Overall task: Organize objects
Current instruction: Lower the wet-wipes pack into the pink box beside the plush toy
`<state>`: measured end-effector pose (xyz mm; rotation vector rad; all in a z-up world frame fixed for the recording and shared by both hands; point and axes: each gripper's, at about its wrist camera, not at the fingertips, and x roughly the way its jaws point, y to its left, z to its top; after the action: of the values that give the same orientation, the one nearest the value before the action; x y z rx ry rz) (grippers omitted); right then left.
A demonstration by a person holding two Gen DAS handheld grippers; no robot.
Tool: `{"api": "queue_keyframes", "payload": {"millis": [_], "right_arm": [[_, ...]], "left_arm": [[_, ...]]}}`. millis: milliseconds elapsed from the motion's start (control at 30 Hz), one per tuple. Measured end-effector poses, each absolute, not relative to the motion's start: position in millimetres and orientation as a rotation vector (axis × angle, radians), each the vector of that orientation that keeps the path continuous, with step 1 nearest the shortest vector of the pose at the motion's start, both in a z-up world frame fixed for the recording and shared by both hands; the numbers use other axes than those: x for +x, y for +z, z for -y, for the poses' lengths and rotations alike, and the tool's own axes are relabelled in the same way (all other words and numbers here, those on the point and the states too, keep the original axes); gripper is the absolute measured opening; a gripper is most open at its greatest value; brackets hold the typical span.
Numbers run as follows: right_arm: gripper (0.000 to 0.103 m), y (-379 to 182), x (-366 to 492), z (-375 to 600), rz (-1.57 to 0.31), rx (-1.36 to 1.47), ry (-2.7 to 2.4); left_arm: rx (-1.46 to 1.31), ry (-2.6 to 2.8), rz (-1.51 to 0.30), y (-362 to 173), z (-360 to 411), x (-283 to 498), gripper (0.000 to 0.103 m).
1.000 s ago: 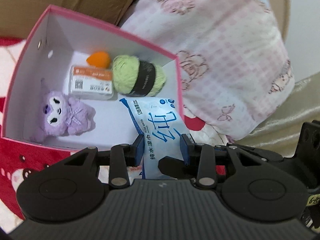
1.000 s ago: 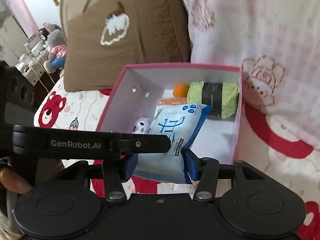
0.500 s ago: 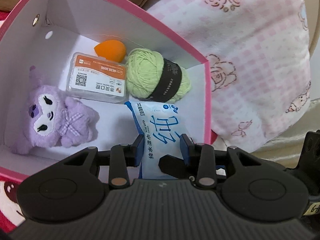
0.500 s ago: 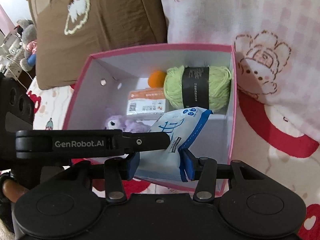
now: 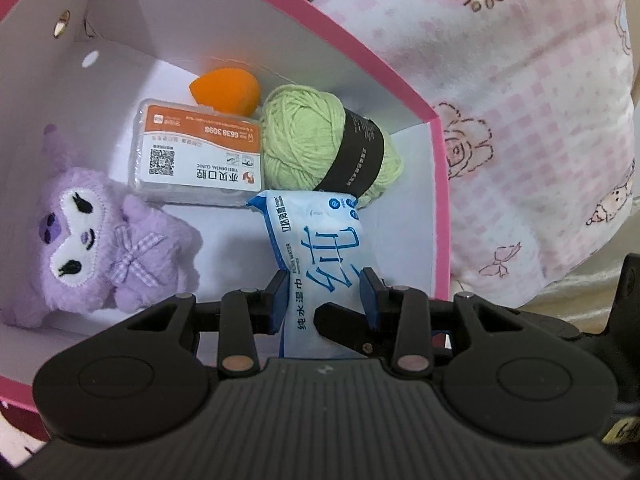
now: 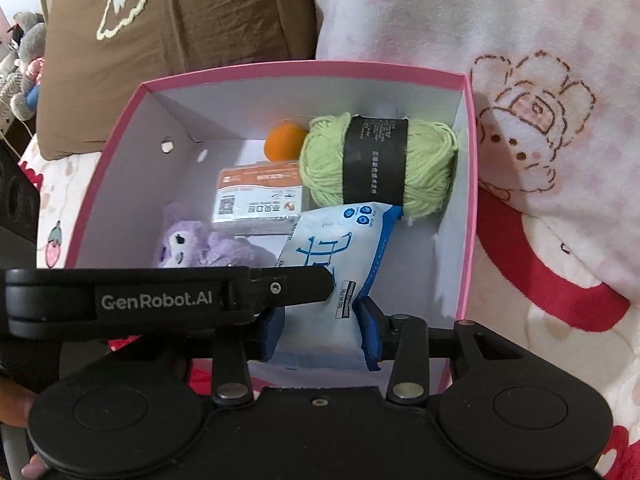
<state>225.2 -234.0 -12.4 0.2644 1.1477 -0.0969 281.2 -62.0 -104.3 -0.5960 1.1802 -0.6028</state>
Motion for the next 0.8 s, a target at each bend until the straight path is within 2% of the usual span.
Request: {"api": "queue_keyframes", "payload": {"millis": [400,733,800], "right_arm": [[0.043,-26.9,223.0,217.4,-1.131,0.057,-0.125],[0.044,-18.5,200.8,221.0,-1.054,0.028,-0.088],[0.041,-18.5,198.7,221.8,-1.046,0.003,-0.078]], "left_arm": [[-0.458,-0.606,-1.116,-109.0,76.4,272.8,0.028],[-0.416,-0.610,-1.116,-115.3,82.7,270.7,0.019],[-0.407,-0.609,-1.121,-115.4,85.2,269.4,0.019]]}}
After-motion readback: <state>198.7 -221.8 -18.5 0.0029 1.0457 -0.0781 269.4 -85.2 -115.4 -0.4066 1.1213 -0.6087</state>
